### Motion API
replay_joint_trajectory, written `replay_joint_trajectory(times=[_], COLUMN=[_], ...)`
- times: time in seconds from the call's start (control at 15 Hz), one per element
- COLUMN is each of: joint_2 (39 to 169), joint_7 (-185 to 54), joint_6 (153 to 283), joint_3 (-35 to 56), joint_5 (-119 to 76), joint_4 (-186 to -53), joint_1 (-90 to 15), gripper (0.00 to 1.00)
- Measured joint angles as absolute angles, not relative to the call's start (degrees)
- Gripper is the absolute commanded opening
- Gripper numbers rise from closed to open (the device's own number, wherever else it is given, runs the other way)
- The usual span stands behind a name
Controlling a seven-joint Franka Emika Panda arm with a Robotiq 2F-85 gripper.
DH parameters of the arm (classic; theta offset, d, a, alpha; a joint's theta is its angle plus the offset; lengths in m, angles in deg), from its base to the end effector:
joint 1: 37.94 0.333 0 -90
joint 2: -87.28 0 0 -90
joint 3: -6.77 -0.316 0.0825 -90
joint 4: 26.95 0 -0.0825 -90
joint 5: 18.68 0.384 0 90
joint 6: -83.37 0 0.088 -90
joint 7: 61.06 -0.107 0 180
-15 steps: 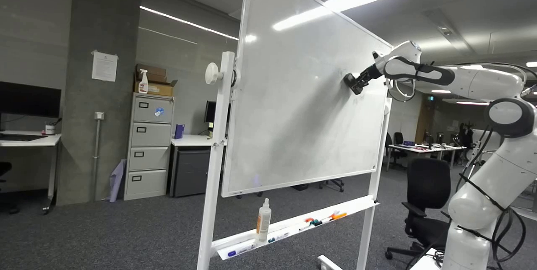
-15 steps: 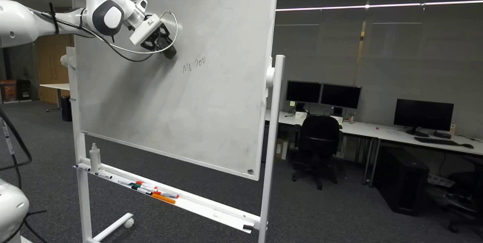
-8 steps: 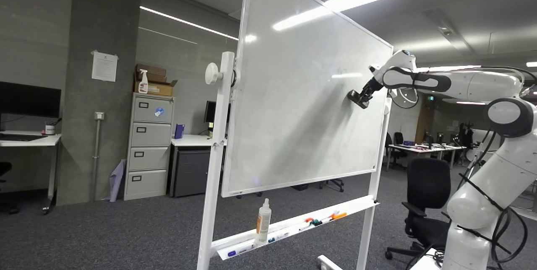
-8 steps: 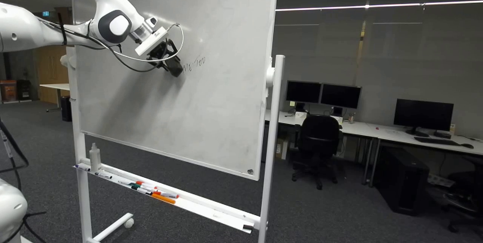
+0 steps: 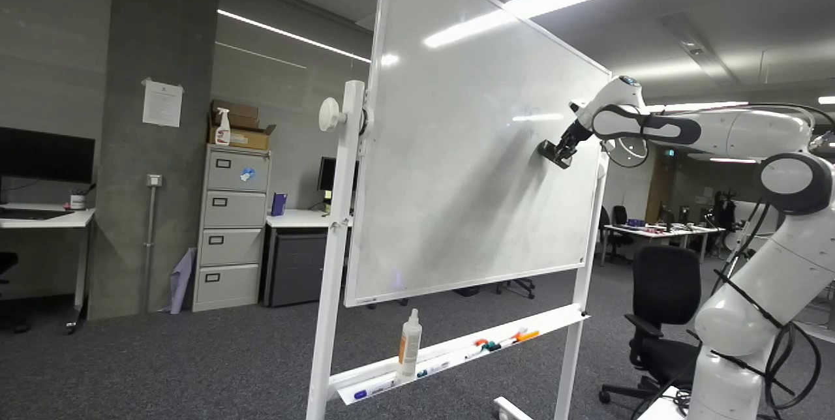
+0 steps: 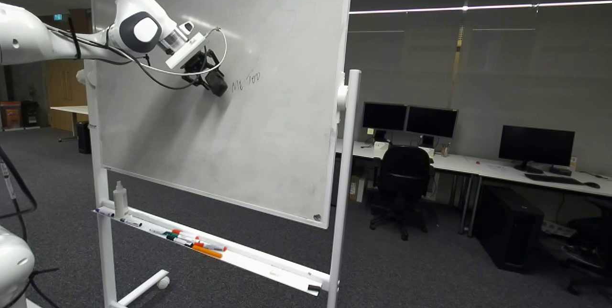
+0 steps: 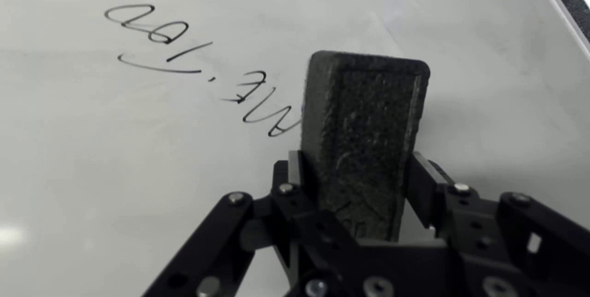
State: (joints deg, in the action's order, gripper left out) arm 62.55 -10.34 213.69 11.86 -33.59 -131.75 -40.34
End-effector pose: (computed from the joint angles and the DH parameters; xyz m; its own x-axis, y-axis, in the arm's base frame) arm 0.4396 -0.0781 0.8008 0.5417 0.7822 0.3078 0.4050 -0.5638 0.7198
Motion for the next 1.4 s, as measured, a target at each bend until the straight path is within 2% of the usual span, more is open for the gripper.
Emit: replay_joint_trajectory(times=[0.73, 1.0, 1.4], joint_2=[63.5, 64.1, 64.3], joint_7=[-20.3, -20.5, -20.3], joint_6=[213.6, 213.6, 213.6], joint_3=[4.4, 5.2, 11.1], joint_5=[-38.2, -39.2, -39.6], joint_4=[-123.8, -123.9, -126.9], joint_1=[-40.1, -40.1, -40.9], gripper=[0.34, 0.34, 0.34])
